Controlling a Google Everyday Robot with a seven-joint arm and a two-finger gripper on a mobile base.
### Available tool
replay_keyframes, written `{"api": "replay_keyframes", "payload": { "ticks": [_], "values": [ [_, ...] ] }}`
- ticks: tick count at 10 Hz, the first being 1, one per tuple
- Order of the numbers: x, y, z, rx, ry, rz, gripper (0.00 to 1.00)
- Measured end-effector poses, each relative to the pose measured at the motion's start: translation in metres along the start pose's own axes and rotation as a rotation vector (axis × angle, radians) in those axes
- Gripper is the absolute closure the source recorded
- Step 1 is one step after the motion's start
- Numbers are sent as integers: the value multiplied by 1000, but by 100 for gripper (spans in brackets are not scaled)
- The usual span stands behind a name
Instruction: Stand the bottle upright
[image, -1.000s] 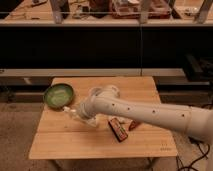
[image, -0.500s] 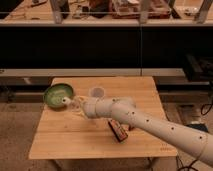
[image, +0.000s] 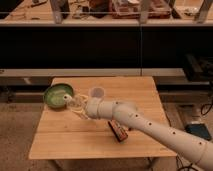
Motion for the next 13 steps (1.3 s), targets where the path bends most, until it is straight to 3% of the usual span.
{"api": "replay_keyframes", "payload": {
  "ticks": [1, 3, 5, 9, 10, 11, 13],
  "values": [
    [-6, -2, -2, -14, 44, 55, 99],
    [-18, -14, 0, -1, 61, 80, 99],
    [-32, -33, 4, 42, 55, 71, 99],
    [-35, -53, -1, 81, 140, 34, 98],
    [-38, -57, 0, 100, 145, 35, 93],
    [-45, -62, 1, 125, 146, 42, 79],
    [-55, -61, -1, 132, 147, 53, 61]
  ]
}}
